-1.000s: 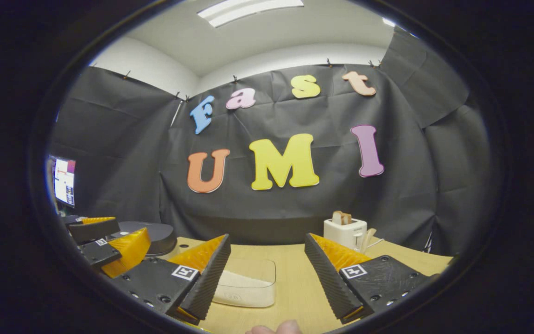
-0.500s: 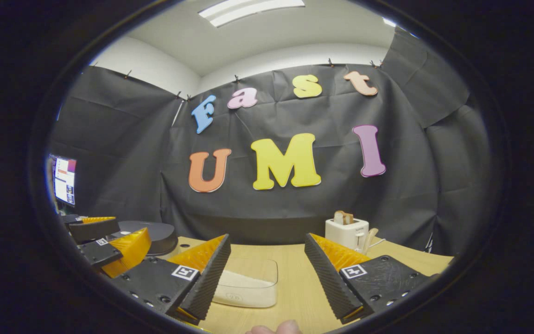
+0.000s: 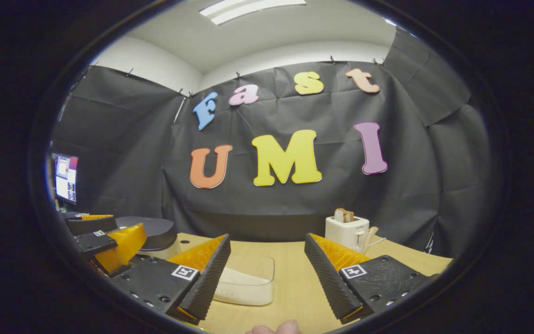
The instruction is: Close the left gripper, press the button to open the rice cooker; take a wooden spoon from the chopstick holder with the right hand, scoop a spoonful of rice and pour it into the rice cooker, then put the wooden spoon back into the chopstick holder.
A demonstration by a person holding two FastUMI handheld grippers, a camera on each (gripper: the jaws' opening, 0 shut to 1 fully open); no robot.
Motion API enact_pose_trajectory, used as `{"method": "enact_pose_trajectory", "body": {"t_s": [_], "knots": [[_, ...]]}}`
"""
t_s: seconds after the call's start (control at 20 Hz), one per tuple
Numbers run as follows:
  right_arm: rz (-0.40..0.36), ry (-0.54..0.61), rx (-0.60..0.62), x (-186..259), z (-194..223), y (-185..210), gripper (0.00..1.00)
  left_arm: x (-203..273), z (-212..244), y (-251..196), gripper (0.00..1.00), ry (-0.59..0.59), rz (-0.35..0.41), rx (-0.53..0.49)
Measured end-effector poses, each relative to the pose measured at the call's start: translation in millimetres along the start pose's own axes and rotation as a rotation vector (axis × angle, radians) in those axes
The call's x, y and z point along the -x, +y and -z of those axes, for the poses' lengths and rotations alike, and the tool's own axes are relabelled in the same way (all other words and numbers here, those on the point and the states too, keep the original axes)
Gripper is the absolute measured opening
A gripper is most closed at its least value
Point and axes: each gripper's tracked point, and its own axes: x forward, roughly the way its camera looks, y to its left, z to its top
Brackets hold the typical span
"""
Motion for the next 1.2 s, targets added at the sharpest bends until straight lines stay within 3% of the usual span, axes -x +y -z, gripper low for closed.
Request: {"method": "enact_pose_trajectory", "body": {"t_s": [0.35, 0.45, 0.6, 0.7, 0.75, 0.8, 1.0, 1.2], "knots": [[-0.021, -0.012, -0.052, 1, 2, -32, 0.92, -13, -28, 71, 0.96, 0.044, -0.136, -0.118], [-0.021, 0.003, -0.072, 2, 8, -44, 0.95, -20, -34, 91, 0.92, 0.074, -0.161, -0.140], [-0.033, 0.014, -0.102, -2, 14, -53, 0.95, -35, -32, 116, 0.71, 0.170, -0.177, -0.134], [-0.030, 0.019, -0.113, -7, 16, -62, 0.92, -44, -25, 124, 0.66, 0.241, -0.169, -0.109], [-0.026, 0.020, -0.120, -8, 17, -67, 0.95, -47, -23, 129, 0.65, 0.268, -0.163, -0.099], [-0.023, 0.022, -0.128, -9, 18, -71, 0.92, -50, -18, 129, 0.57, 0.305, -0.150, -0.081], [-0.010, 0.025, -0.146, -15, 23, -84, 0.95, -58, -4, 126, 0.29, 0.407, -0.109, -0.023], [-0.010, 0.034, -0.171, -19, 30, -90, 0.95, -70, 16, 122, 0.23, 0.510, -0.085, 0.025]]}}
